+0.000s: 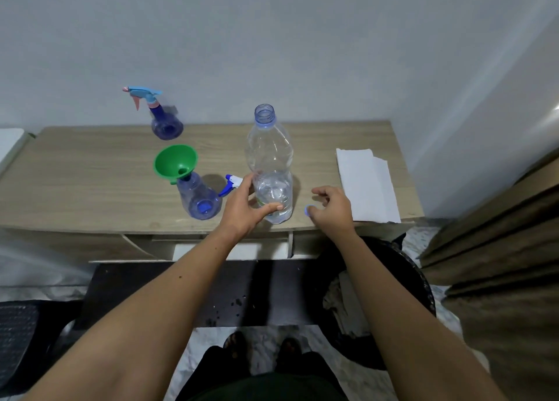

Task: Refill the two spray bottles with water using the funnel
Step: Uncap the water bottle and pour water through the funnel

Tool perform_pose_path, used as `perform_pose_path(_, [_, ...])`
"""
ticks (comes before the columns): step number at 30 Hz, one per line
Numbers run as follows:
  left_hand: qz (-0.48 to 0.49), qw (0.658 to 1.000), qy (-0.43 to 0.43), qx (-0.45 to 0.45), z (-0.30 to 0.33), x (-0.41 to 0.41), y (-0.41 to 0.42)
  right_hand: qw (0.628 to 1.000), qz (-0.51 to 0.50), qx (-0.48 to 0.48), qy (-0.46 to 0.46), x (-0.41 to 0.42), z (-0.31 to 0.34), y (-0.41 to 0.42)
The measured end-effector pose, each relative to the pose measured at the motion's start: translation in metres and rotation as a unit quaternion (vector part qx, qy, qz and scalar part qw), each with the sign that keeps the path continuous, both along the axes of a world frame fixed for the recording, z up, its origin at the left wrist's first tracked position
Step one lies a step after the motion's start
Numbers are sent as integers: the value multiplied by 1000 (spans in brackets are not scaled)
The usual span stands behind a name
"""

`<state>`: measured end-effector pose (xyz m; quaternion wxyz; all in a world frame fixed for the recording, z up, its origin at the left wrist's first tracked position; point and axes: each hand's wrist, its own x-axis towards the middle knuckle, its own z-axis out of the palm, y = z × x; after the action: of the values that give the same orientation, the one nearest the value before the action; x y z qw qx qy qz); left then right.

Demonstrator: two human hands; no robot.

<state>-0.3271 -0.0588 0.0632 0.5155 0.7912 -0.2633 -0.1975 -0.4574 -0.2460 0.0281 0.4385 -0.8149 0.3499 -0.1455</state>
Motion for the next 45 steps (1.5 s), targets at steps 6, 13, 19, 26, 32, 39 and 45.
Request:
perform_pose_path(6, [-22,1000,0,-16,-4,1,3,993,23,39,-109,-6,53,23])
perform_pose_path(13, [63,997,-19,-32,-1,5,47,982,58,52,-171,11,98,54])
perform_pose_path(19, [164,986,-34,-12,-3,30,111,980,27,66,-186,34,105,80])
perform_pose_path(26, [229,972,-33,-26,5,73,139,977,-17,86,-197,49,97,96])
perform_pose_path(32, [146,988,2,-39,4,106,132,979,-52,41,-194,52,91,107])
perform_pose_path(39, [80,995,28,-51,-7,115,136,982,-75,9,-175,52,98,119])
perform_pose_path(45, [68,994,37,-73,-10,115,138,980,-87,-35,-174,43,106,129])
